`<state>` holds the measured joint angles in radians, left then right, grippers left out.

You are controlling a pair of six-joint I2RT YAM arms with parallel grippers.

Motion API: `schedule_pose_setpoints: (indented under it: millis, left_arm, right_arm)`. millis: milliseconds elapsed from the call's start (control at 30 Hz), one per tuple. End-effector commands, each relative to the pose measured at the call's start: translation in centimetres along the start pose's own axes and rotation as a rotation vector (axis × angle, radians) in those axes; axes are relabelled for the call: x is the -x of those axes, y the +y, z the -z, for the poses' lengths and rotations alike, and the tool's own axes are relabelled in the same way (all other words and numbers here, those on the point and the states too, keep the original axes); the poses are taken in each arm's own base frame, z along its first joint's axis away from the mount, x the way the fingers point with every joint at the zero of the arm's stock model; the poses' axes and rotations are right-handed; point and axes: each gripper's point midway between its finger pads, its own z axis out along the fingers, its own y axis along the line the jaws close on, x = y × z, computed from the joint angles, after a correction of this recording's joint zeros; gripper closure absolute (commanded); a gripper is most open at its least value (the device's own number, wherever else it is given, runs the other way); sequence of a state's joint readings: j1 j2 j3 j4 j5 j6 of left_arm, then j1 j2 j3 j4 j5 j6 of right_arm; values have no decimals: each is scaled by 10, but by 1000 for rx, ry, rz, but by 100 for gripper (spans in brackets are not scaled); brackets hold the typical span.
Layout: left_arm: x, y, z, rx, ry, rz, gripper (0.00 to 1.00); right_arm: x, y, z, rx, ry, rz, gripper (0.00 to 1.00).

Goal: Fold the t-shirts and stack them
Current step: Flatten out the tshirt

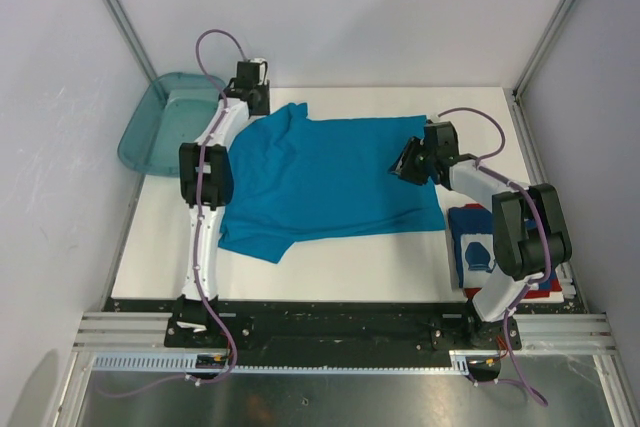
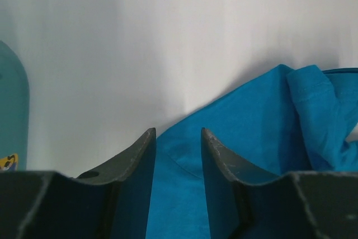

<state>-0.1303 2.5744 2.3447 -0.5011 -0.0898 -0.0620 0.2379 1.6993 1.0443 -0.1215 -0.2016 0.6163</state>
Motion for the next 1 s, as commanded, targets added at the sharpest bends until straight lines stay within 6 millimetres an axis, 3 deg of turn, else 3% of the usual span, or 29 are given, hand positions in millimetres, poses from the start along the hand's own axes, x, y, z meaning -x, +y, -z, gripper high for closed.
schedule_pose_setpoints:
  millis: [0,333,967]
  left_arm:
    - [1,18,1,92,-3,-23,56]
    - [-23,20,-4,106,64,-52,52]
    - [-42,12,-7,58,124,-47,64]
  right_arm:
    - [11,12,-1,39,-15,23,58]
    - [9,12,-5,48,0,13,58]
    - [3,12,-10,58,28,3,58]
